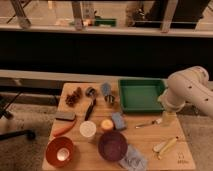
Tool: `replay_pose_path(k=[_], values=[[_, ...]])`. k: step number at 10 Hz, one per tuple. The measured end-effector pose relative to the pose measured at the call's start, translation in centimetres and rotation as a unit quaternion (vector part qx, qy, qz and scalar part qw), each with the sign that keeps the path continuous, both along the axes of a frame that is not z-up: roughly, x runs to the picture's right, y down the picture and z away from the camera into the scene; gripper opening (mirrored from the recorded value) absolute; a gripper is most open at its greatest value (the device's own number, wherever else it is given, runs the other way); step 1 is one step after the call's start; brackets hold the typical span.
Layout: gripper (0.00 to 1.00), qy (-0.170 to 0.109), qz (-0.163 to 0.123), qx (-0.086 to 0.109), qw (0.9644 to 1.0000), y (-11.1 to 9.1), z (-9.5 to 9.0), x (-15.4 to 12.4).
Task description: Place sponge in paper cup
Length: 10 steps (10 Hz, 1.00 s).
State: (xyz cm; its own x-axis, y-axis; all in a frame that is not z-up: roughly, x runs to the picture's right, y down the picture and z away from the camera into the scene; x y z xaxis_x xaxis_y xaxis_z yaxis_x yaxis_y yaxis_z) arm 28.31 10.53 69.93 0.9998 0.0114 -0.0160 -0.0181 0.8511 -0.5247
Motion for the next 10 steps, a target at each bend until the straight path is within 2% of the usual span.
replay_pose_path(k=[3,7,9,10], values=[[0.8,-0.024,-0.018,0.005,0.9995,0.4,0.4,-1.4],[0.8,-0.062,-0.055,0.008,0.9965,1.0,-0.2,-4.3],[0.8,-0.083,-0.081,0.011,0.9932,1.3,-0.4,-5.8],[0.8,-0.098,-0.101,0.014,0.99,1.5,-0.5,-6.9]])
